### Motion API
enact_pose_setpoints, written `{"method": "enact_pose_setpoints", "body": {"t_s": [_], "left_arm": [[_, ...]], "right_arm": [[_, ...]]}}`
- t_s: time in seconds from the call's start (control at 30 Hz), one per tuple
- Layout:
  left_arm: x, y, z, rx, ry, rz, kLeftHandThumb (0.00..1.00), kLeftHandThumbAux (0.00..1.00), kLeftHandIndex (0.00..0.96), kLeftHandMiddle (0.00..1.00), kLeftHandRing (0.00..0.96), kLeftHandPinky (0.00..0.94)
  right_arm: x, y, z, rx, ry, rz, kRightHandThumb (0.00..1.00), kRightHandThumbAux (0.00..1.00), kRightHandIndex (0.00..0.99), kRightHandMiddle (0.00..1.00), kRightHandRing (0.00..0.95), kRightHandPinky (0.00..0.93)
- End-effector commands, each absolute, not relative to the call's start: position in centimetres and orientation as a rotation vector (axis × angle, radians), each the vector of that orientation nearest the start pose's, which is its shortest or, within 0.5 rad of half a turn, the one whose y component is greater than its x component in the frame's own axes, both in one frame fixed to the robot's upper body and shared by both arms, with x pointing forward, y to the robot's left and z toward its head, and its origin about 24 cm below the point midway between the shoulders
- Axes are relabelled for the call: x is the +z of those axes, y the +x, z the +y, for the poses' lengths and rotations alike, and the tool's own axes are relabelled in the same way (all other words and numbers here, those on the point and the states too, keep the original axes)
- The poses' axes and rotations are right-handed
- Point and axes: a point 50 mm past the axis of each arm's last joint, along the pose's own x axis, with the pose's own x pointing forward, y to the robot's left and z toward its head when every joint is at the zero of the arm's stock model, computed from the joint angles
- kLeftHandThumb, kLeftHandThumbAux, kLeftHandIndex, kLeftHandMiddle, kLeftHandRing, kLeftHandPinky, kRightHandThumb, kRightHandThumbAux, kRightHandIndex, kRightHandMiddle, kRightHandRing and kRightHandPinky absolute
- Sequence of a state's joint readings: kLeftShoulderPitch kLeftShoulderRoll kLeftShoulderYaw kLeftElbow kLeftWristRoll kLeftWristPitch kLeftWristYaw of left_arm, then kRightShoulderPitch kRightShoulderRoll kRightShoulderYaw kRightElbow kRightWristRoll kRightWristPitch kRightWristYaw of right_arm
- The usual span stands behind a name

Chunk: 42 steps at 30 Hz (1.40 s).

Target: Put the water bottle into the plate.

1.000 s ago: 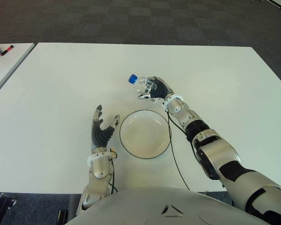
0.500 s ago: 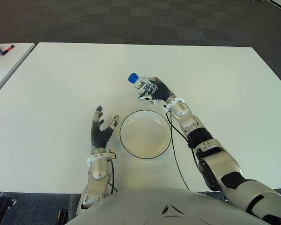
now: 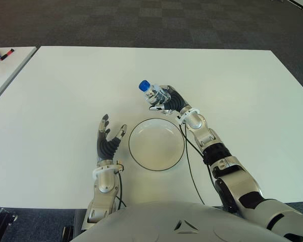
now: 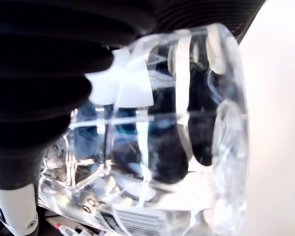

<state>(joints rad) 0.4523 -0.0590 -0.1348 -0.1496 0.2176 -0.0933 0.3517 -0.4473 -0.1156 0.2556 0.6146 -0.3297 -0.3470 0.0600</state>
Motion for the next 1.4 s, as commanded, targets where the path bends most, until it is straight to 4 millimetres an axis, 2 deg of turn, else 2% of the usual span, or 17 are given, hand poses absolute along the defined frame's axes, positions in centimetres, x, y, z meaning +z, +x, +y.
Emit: {"method": "enact_pose_setpoints", "body": {"t_s": [0.03,0.93,1.4], "left_arm": [[-0.4,15.7,14.8,0.321,0.174,0.163,0.236,0.598,0.063,0.066,0.057,0.079],[-1.1,15.9,15.4,0.326,0.196,0.157,0.233,0.583,0.051,0.059,0.047,0.070],[-1.5,15.9,15.8,0.328,0.201,0.152,0.234,0.581,0.053,0.057,0.047,0.078]], "right_arm": [[5.0,31.6,-8.1,0.454,-0.527,-0.196,0.846,0.675,0.414,0.536,0.848,0.843],[5.2,30.7,-7.2,0.493,-0.502,-0.237,0.849,0.673,0.424,0.541,0.864,0.862],[5.6,28.1,-5.9,0.525,-0.412,-0.295,0.848,0.672,0.430,0.544,0.880,0.868]]}}
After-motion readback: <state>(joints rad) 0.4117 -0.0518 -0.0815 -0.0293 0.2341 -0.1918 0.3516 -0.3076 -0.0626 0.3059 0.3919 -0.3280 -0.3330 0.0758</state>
